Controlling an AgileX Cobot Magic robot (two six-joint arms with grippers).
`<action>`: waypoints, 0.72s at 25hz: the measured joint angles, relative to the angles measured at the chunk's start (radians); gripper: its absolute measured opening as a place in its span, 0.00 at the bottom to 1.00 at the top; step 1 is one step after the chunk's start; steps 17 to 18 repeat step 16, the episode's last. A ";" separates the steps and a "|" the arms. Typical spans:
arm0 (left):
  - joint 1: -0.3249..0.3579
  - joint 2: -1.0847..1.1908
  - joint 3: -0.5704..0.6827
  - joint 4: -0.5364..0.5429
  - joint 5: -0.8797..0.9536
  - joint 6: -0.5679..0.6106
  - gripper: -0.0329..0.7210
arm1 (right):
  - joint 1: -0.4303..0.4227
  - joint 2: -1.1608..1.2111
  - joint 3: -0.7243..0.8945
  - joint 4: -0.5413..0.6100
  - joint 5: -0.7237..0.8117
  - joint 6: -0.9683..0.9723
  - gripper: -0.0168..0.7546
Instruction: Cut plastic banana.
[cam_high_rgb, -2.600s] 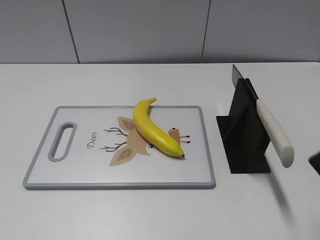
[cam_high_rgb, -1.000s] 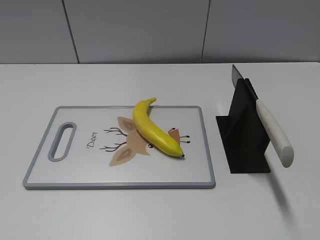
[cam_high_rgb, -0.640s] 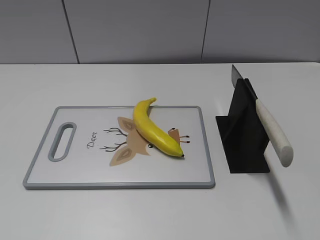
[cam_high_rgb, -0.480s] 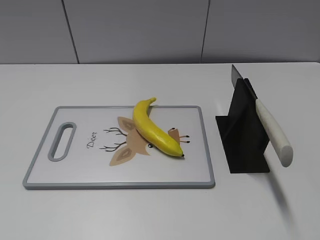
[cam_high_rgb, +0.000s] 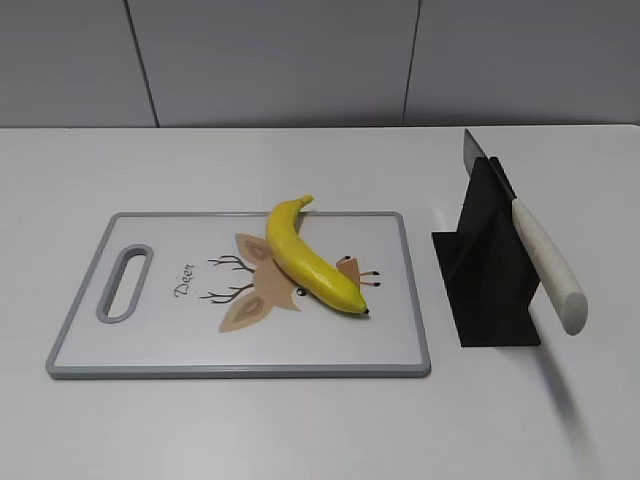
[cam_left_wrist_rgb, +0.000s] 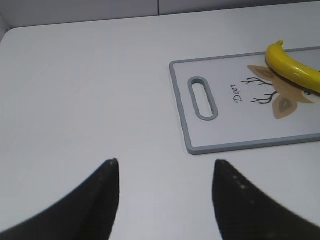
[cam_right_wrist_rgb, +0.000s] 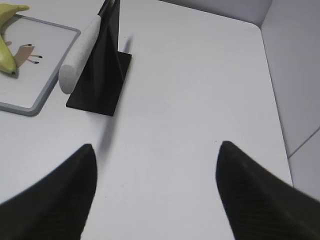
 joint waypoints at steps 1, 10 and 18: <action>0.000 0.000 0.000 0.000 0.000 0.000 0.81 | 0.000 0.000 0.000 0.000 -0.001 0.001 0.77; 0.000 0.000 0.000 0.000 -0.002 0.000 0.81 | -0.001 0.000 0.000 0.000 -0.001 0.002 0.77; 0.024 0.000 0.000 0.000 -0.002 0.000 0.81 | -0.001 0.000 0.000 0.000 -0.001 0.002 0.77</action>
